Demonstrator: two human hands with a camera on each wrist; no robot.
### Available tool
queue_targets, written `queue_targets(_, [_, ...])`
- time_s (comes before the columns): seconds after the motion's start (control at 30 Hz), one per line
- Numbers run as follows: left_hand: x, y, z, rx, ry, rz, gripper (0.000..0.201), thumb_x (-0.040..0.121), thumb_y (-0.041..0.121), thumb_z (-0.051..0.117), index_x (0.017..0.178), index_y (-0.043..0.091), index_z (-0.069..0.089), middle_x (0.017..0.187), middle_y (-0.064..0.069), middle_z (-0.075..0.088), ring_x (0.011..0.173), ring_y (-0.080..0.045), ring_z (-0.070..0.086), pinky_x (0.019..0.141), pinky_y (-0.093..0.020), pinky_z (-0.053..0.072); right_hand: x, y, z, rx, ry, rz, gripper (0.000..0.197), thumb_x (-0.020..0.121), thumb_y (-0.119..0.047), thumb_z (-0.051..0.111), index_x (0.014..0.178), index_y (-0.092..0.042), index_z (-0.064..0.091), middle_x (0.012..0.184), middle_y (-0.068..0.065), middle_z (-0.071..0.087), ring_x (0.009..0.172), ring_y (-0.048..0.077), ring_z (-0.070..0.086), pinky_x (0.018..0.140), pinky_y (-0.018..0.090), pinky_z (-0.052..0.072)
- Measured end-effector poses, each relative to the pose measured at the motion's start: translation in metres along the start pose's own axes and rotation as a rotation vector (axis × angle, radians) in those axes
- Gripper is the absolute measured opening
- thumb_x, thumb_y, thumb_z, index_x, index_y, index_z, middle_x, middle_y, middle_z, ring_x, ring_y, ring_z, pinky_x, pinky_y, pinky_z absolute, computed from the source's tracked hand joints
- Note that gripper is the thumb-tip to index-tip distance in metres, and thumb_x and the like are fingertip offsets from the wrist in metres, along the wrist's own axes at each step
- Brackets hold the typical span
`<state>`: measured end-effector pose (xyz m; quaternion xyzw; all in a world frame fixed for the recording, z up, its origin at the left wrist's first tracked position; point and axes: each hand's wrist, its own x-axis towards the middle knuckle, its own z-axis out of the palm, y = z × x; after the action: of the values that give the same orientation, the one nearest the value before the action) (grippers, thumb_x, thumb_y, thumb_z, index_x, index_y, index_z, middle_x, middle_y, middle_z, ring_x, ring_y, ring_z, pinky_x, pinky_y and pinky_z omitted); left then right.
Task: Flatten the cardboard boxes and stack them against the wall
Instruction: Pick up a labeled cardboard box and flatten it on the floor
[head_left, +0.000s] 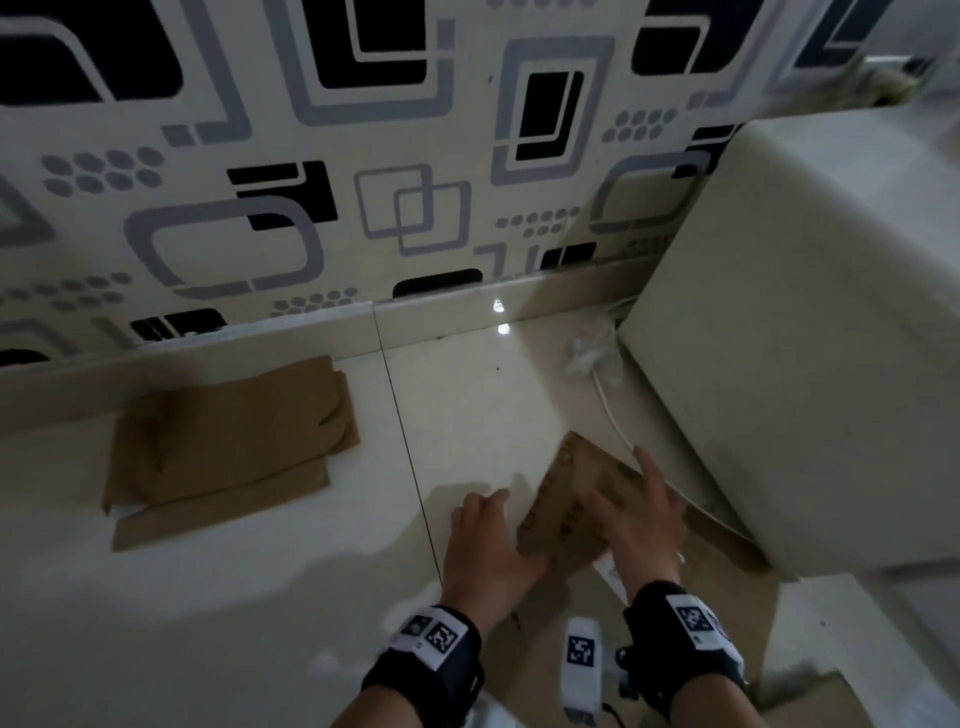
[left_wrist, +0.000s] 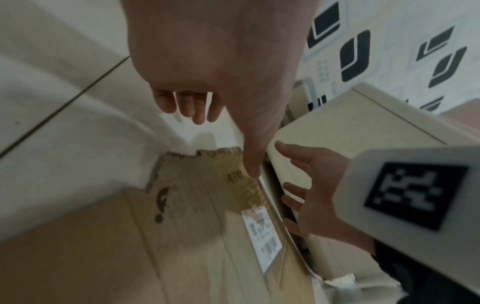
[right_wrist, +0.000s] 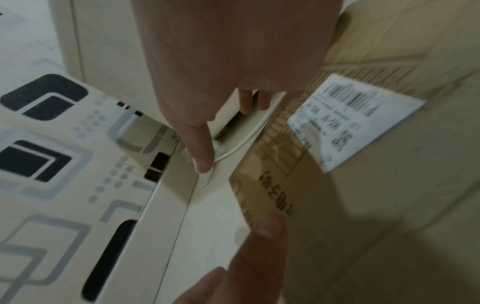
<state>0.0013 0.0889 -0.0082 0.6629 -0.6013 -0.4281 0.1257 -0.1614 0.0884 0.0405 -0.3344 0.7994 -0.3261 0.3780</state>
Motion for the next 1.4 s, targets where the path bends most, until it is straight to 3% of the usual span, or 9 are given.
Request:
queue_targets(0.2, [-0.007, 0.003, 0.018, 0.158, -0.102, 0.011, 0.078, 0.069, 0.056, 0.072, 0.136, 0.025, 0.049, 0.128, 0.001, 0.047, 0.125, -0.024, 0.041, 0.097, -0.037, 0.046, 0.012, 0.045, -0.020, -0.128, 0.086, 0.152, 0.097, 0.068, -0.046, 0.086, 0.145, -0.062, 0.029, 0.164, 0.008, 0.021, 0.148, 0.042, 0.031, 0.115, 0.071, 0.028])
queue_targets(0.4, [-0.005, 0.008, 0.029, 0.206, -0.004, 0.022, 0.060, 0.079, 0.035, 0.074, 0.131, 0.021, 0.048, 0.126, 0.000, 0.049, 0.121, -0.024, 0.047, 0.093, -0.036, 0.049, 0.013, 0.083, -0.045, -0.174, 0.200, 0.364, 0.113, 0.066, -0.040, 0.091, 0.156, -0.038, 0.022, 0.164, 0.013, 0.026, 0.150, 0.042, 0.028, 0.118, 0.068, 0.026])
queue_targets(0.5, [-0.001, 0.006, 0.033, 0.217, 0.036, 0.014, 0.068, 0.081, 0.027, 0.071, 0.143, 0.019, 0.044, 0.130, -0.002, 0.052, 0.123, -0.025, 0.048, 0.099, -0.036, 0.047, 0.016, 0.088, -0.057, -0.184, 0.287, 0.482, 0.121, 0.068, -0.042, 0.090, 0.160, -0.021, 0.015, 0.165, 0.015, 0.020, 0.150, 0.043, 0.022, 0.120, 0.064, 0.024])
queue_targets(0.67, [0.007, 0.008, 0.031, 0.268, 0.034, -0.017, 0.070, 0.084, 0.025, 0.068, 0.148, 0.017, 0.042, 0.134, -0.004, 0.056, 0.125, -0.027, 0.052, 0.103, -0.040, 0.045, 0.019, 0.081, -0.073, -0.098, 0.332, 0.592, 0.110, 0.073, -0.039, 0.087, 0.157, -0.011, 0.021, 0.159, 0.023, 0.029, 0.146, 0.044, 0.028, 0.119, 0.055, 0.029])
queue_targets(0.9, [0.014, -0.006, 0.005, 0.157, 0.054, -0.108, 0.061, 0.078, 0.019, 0.068, 0.137, 0.022, 0.053, 0.123, -0.003, 0.052, 0.118, -0.026, 0.049, 0.100, -0.039, 0.045, 0.020, 0.084, -0.065, 0.028, 0.337, 0.548, 0.079, 0.086, -0.016, 0.073, 0.155, -0.004, 0.034, 0.153, 0.026, 0.044, 0.140, 0.046, 0.042, 0.114, 0.054, 0.039])
queue_targets(1.03, [0.020, -0.020, -0.018, -0.133, 0.055, -0.140, 0.058, 0.078, 0.010, 0.068, 0.131, 0.026, 0.052, 0.118, 0.000, 0.046, 0.098, -0.018, 0.059, 0.084, -0.038, 0.060, 0.016, 0.074, -0.053, 0.156, 0.272, 0.461, 0.036, 0.087, -0.007, 0.065, 0.122, -0.003, 0.071, 0.109, 0.023, 0.072, 0.101, 0.042, 0.069, 0.100, 0.055, 0.055])
queue_targets(1.17, [0.027, -0.035, -0.045, -0.361, 0.072, -0.104, 0.069, 0.069, 0.015, 0.079, 0.129, 0.038, 0.054, 0.127, 0.000, 0.056, 0.105, -0.016, 0.067, 0.075, -0.028, 0.063, 0.015, 0.051, -0.038, 0.276, 0.227, 0.324, 0.057, 0.090, -0.005, 0.068, 0.144, -0.020, 0.059, 0.122, 0.011, 0.067, 0.103, 0.031, 0.064, 0.101, 0.048, 0.054])
queue_targets(1.27, [0.029, -0.044, -0.067, -0.495, 0.143, -0.102, 0.067, 0.076, 0.005, 0.083, 0.132, 0.030, 0.055, 0.125, 0.002, 0.051, 0.108, -0.007, 0.058, 0.070, -0.010, 0.050, 0.009, 0.028, -0.025, 0.370, 0.108, 0.206, 0.070, 0.092, -0.010, 0.069, 0.154, -0.032, 0.044, 0.129, 0.002, 0.064, 0.109, 0.027, 0.064, 0.098, 0.041, 0.053])
queue_targets(1.4, [0.022, -0.058, -0.103, -0.659, 0.261, -0.105, 0.065, 0.077, 0.001, 0.083, 0.129, 0.027, 0.055, 0.118, 0.009, 0.060, 0.110, -0.011, 0.062, 0.086, -0.026, 0.055, 0.008, 0.004, -0.004, 0.462, -0.023, 0.177, 0.051, 0.096, -0.006, 0.060, 0.144, -0.020, 0.049, 0.105, 0.008, 0.065, 0.084, 0.020, 0.063, 0.066, 0.032, 0.049])
